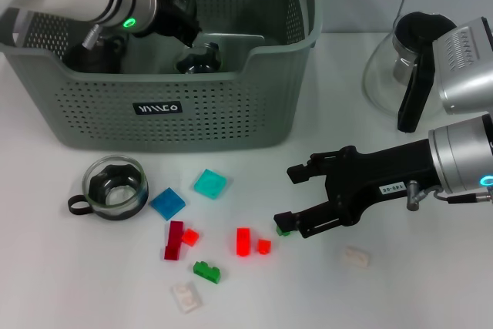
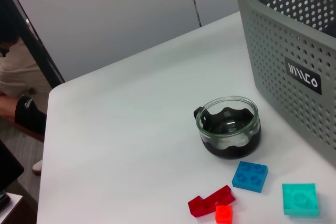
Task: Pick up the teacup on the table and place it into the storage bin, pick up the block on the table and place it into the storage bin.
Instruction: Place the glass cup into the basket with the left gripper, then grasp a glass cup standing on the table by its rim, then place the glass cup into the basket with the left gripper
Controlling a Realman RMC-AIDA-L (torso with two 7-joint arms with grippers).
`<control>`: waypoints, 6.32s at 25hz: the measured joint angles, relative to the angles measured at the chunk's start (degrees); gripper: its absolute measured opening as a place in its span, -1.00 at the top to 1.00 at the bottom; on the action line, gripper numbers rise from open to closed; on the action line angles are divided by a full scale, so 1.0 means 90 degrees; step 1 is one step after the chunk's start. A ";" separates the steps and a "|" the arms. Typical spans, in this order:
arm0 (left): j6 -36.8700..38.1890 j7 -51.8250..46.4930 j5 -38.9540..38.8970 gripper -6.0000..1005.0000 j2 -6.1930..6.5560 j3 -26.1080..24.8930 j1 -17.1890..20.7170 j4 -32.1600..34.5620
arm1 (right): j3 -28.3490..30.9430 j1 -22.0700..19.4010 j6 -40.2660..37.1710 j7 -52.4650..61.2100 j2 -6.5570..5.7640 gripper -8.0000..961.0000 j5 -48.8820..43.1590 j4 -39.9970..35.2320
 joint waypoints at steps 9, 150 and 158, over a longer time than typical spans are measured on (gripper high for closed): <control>-0.0044 0.0009 0.0029 0.90 -0.0040 0.0070 0.0001 -0.0036 | 0.0007 0.0010 0.0050 -0.0037 0.0000 -0.97 0.0000 0.0072; 0.5096 0.1087 0.0258 0.91 -0.0517 0.2099 0.3706 0.4893 | 0.0082 0.0162 0.0517 -0.0023 -0.0012 -0.96 -0.0005 0.0479; 0.7402 0.0227 -0.1832 0.91 -0.0512 0.0820 0.3424 0.6208 | 0.0076 0.0140 0.0517 -0.0054 -0.0048 -0.96 -0.0014 0.0479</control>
